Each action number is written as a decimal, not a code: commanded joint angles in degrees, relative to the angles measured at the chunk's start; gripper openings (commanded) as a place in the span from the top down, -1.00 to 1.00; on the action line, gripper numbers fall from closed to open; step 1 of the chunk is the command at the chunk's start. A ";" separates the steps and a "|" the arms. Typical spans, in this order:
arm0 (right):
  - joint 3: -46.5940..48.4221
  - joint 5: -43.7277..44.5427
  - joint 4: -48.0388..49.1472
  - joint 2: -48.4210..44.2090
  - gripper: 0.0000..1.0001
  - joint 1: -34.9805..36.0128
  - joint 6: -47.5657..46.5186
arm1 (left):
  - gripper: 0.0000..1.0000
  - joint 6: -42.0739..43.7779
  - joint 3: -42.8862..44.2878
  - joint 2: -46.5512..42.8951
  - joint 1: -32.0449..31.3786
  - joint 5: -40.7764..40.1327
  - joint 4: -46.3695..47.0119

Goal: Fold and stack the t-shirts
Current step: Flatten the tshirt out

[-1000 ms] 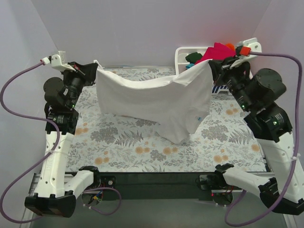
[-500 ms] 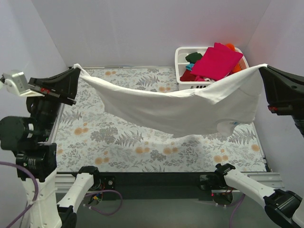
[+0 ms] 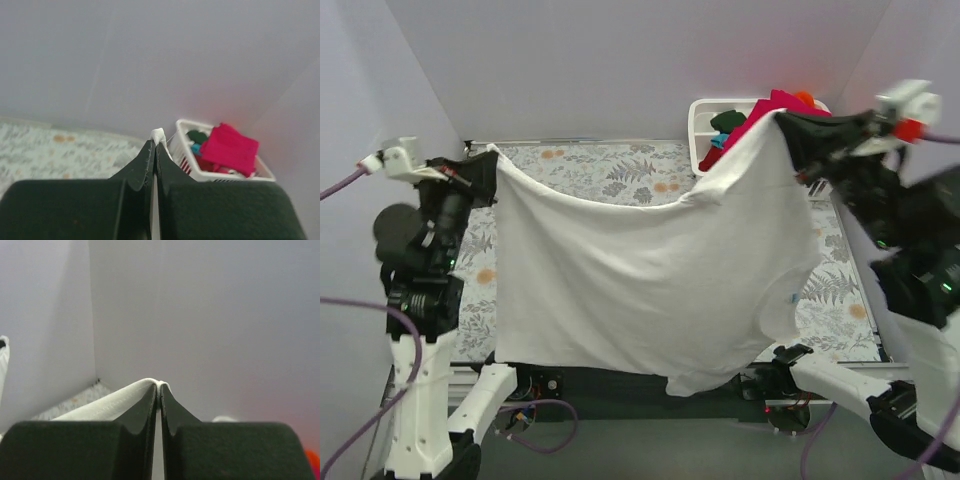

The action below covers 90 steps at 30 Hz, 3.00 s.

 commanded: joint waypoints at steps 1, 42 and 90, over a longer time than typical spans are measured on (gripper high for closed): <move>-12.47 3.94 6.56 9.50 0.97 -0.22 1.37 | 1.00 -0.03 -8.21 8.35 0.39 -10.62 -3.44; -26.47 -1.06 19.86 56.37 -0.24 3.03 10.26 | -0.79 -3.99 -30.55 42.90 5.75 2.46 19.94; 27.24 -12.39 6.58 95.49 -0.46 -6.28 9.99 | -0.78 -0.04 -5.59 71.15 10.32 11.34 19.94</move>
